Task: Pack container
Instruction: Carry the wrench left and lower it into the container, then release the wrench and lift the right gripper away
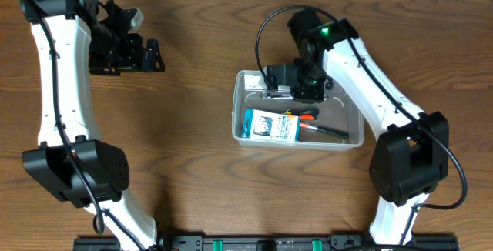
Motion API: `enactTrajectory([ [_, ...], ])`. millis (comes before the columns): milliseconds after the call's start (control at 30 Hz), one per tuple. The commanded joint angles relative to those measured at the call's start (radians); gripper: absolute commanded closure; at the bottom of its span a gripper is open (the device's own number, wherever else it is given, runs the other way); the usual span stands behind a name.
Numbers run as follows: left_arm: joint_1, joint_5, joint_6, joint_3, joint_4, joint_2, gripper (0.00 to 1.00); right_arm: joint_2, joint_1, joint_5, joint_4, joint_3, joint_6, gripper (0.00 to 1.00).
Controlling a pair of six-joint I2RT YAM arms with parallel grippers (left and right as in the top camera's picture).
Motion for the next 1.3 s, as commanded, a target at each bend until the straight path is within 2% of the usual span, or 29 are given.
enactTrajectory([
  [0,0.000,-0.009,0.005,0.003,-0.005,0.006,0.02,-0.012,0.009,-0.005,0.029,-0.041,-0.010,0.88],
  [467,0.000,-0.009,0.006,0.003,-0.005,0.006,0.02,-0.012,0.008,-0.006,0.149,-0.159,0.010,0.87],
  [633,0.000,-0.009,0.005,0.003,-0.005,0.006,0.02,-0.012,0.008,-0.006,0.152,-0.159,0.011,0.82],
  [767,0.000,-0.009,0.005,0.003,-0.005,0.006,0.02,-0.012,0.008,-0.006,0.167,-0.159,0.052,0.68],
  [1033,0.000,-0.009,0.005,0.003,-0.005,0.006,0.02,-0.038,0.010,-0.005,0.173,-0.114,0.225,0.48],
  [1133,0.000,-0.009,0.005,0.003,-0.005,0.006,0.02,-0.082,0.010,-0.005,0.170,-0.073,0.303,0.31],
  [1200,0.000,-0.009,0.005,0.003,-0.005,0.006,0.02,-0.138,0.009,-0.005,0.171,-0.040,0.372,0.01],
  [1267,0.000,-0.009,0.005,0.003,-0.005,0.006,0.02,-0.202,0.006,-0.003,0.171,-0.019,0.432,0.01],
])
